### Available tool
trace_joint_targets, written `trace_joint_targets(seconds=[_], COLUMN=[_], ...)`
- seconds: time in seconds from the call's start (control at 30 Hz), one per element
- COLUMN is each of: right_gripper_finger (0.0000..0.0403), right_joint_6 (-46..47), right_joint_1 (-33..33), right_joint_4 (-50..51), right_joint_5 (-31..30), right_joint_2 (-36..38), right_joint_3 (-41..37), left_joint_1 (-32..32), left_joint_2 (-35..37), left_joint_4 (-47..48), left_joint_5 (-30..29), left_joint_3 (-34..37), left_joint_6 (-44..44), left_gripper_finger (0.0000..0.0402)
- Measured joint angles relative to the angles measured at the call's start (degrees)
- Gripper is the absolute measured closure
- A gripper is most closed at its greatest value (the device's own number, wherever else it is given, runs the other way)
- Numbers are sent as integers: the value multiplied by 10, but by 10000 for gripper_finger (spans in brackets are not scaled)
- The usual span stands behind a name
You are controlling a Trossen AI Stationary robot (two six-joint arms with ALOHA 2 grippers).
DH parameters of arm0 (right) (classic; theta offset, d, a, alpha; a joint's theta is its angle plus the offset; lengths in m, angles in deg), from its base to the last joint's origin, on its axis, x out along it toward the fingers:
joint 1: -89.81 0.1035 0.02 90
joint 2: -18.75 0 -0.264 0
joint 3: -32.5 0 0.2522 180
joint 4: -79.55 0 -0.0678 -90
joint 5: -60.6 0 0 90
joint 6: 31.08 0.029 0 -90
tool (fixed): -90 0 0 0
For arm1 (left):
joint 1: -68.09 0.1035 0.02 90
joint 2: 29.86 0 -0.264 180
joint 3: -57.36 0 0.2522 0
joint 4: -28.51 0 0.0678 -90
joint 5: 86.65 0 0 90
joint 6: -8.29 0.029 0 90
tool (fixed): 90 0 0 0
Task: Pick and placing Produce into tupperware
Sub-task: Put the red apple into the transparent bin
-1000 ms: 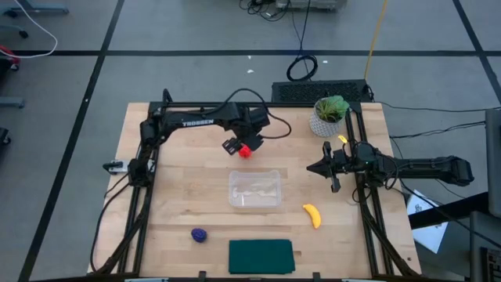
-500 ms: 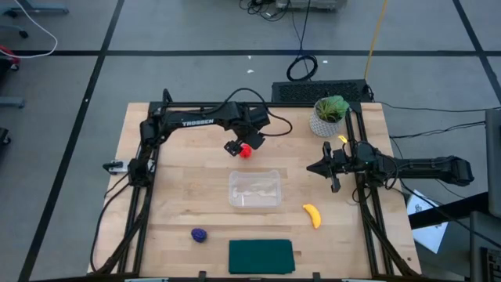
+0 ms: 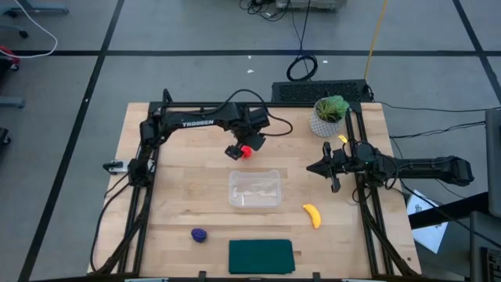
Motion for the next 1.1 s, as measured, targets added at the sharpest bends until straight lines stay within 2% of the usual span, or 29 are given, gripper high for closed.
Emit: trace_joint_targets(seconds=[0.4, 0.6, 1.1], right_gripper_finger=[403, 403, 403], right_joint_6=[0, -1, 8], right_joint_1=[0, 0, 0], right_joint_4=[0, 0, 0], right_joint_5=[0, 0, 0], right_joint_2=[0, 0, 0], right_joint_3=[0, 0, 0], left_joint_1=[-4, -3, -4], left_joint_2=[0, 0, 0], left_joint_4=[-32, -32, -62], left_joint_5=[-1, -2, 12], left_joint_3=[60, 62, 62], left_joint_6=[9, -15, 13], left_gripper_finger=[9, 9, 9])
